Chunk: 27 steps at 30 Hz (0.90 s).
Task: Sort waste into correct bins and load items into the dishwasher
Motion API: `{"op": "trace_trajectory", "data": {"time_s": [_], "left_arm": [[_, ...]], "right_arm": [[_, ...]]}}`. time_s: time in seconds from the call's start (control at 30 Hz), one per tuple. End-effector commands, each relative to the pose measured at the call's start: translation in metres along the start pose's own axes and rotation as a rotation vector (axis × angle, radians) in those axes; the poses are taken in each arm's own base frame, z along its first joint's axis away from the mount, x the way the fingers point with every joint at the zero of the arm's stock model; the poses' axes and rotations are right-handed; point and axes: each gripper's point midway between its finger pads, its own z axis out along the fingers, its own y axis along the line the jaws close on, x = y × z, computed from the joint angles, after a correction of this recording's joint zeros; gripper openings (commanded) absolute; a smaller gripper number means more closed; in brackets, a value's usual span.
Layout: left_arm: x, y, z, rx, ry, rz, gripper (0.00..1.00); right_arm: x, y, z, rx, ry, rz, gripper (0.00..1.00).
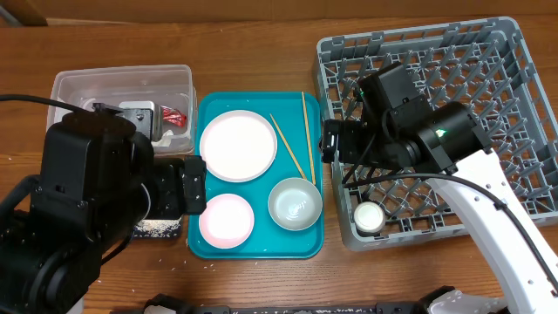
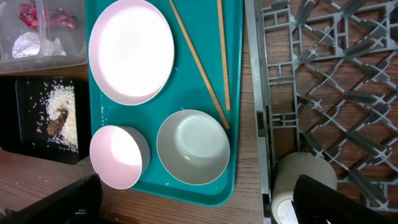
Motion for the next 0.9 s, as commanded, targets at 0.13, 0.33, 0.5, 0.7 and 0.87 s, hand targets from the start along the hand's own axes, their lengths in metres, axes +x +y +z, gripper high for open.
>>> {"op": "trace_trajectory", "data": {"time_s": [0.13,0.33,0.5,0.7,0.87], "left_arm": [[-0.060,0.001,0.005,0.014,-0.326,0.135,1.00],[-0.032,0.024,0.027,0.039,-0.524,0.083,1.00],[-0.004,0.031,0.042,0.077,-0.672,0.086,1.00],[0.032,0.034,0.063,0.127,-0.892,0.117,1.00],[0.061,0.040,0.096,0.146,-0.965,0.105,1.00]], "right_arm": [[-0.004,0.004,-0.005,-0.014,-0.018,0.000,1.00],[-0.004,0.004,-0.005,-0.014,-0.018,0.000,1.00],[-0.004,0.004,-0.005,-0.014,-0.018,0.000,1.00],[-0.004,0.004,-0.005,-0.014,-0.018,0.000,1.00],[-0.004,0.004,-0.005,-0.014,-0.018,0.000,1.00]]}}
